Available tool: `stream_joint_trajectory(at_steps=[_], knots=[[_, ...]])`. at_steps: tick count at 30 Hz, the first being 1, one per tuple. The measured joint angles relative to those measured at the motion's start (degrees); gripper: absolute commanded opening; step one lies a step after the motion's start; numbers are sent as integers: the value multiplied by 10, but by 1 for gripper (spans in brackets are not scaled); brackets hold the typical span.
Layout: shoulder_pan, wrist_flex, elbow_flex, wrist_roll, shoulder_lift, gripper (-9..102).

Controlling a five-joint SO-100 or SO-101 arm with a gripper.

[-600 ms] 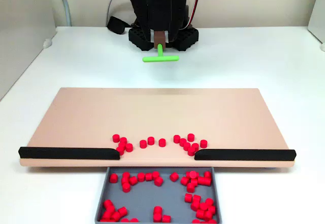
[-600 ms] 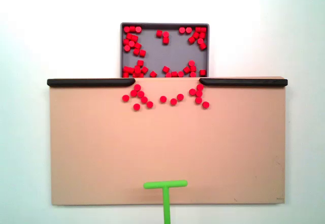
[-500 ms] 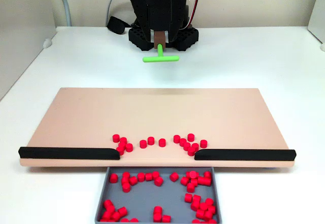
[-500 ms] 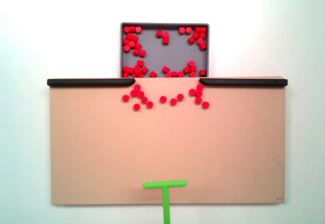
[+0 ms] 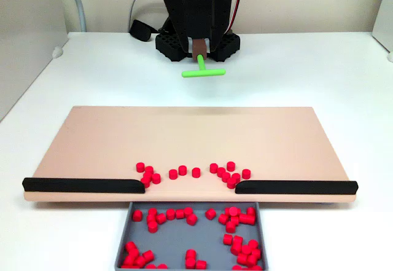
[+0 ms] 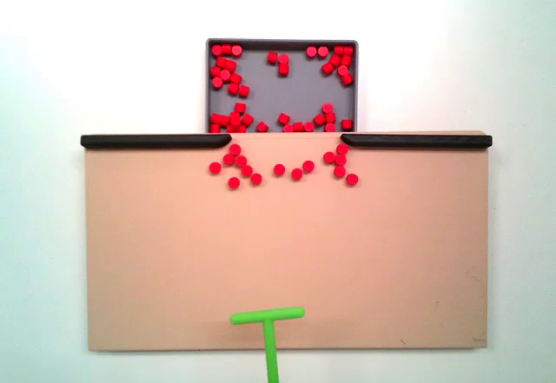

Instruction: Push granules from bottom to the grey container

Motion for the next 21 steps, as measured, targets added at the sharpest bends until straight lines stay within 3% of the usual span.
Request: stream_joint_trajectory(at_steps=[21], knots=[[10,0,0,0,-1,0]])
